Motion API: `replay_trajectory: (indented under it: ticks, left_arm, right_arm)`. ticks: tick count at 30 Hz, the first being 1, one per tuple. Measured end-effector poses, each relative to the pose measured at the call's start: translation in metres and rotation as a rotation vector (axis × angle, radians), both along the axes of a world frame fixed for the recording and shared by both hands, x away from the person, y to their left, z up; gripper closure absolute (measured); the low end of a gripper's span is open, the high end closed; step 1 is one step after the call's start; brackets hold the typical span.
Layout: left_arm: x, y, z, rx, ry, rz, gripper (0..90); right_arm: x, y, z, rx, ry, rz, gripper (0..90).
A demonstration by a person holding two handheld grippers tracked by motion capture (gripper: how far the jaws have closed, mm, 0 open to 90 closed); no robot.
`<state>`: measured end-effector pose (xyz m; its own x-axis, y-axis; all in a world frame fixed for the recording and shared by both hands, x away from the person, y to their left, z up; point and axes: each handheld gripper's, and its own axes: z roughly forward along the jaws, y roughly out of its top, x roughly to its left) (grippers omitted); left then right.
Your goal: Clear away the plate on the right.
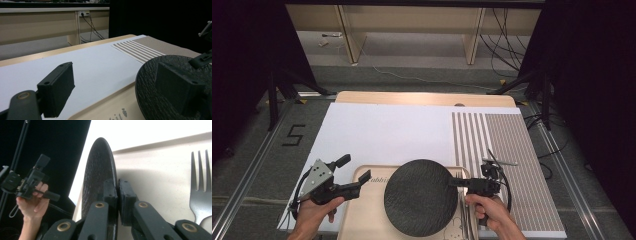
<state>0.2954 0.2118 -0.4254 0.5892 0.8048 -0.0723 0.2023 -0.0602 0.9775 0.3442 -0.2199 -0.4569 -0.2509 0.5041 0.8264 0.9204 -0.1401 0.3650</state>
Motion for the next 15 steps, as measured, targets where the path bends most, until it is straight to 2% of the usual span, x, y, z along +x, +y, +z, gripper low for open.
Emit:
replay_trajectory:
  ticks: [9,15]
  left_arm:
    - [0.000,0.000,0.000,0.000,-0.001,-0.001,15.5]
    - [-0.001,0.000,0.000,-0.001,-0.002,-0.003,15.5]
  right_arm:
    - [0.003,0.009,-0.004,-0.024,-0.005,0.010,86.5]
    - [0.005,0.012,-0.007,-0.052,0.013,0.027,86.1]
